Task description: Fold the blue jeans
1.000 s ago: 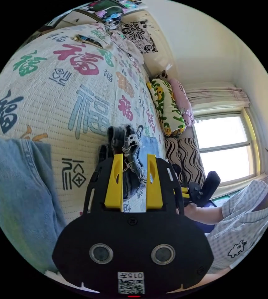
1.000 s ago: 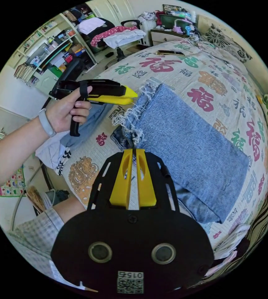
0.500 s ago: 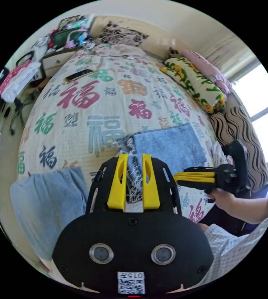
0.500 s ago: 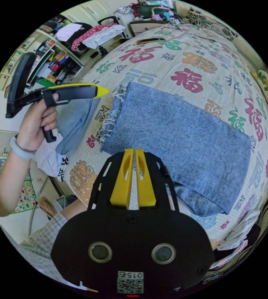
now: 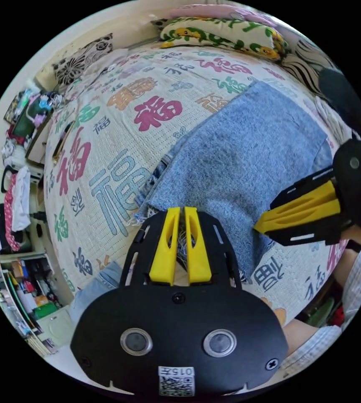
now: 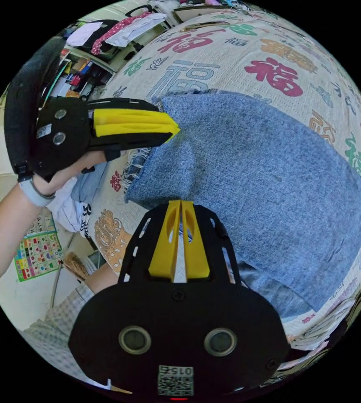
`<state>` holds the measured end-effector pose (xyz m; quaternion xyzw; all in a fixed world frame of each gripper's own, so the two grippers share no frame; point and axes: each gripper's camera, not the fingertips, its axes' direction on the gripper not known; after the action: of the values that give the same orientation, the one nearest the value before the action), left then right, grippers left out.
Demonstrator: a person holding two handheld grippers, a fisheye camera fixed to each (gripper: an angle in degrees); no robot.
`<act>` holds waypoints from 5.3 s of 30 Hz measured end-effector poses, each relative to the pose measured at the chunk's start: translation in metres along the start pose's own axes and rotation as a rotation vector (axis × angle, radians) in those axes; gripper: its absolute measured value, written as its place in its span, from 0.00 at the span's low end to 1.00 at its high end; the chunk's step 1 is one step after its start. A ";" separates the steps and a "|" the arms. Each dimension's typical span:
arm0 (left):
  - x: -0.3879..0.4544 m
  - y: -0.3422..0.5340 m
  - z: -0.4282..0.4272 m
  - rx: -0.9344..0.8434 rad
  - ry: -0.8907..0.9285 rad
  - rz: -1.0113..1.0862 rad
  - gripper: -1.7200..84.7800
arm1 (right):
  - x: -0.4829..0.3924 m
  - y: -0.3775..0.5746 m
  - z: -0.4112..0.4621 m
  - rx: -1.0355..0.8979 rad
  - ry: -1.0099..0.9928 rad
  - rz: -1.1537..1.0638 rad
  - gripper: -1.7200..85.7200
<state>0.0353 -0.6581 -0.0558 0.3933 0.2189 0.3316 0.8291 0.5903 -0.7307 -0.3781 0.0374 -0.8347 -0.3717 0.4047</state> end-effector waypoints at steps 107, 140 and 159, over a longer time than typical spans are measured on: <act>-0.140 0.240 -0.050 0.069 1.032 -0.642 0.23 | 0.390 0.017 -0.046 0.266 -0.489 0.295 0.18; -0.147 0.764 -0.268 0.894 0.599 -1.509 0.10 | -0.189 -0.283 0.084 -0.424 -0.228 -0.829 0.11; -0.036 0.836 -0.220 0.823 0.326 -1.717 0.11 | -0.327 -0.196 0.139 -0.234 0.300 -0.612 0.13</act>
<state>-0.4424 -0.1796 0.4834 0.3081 0.6433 -0.4398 0.5458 0.6651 -0.6711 -0.7721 0.2932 -0.6678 -0.5593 0.3941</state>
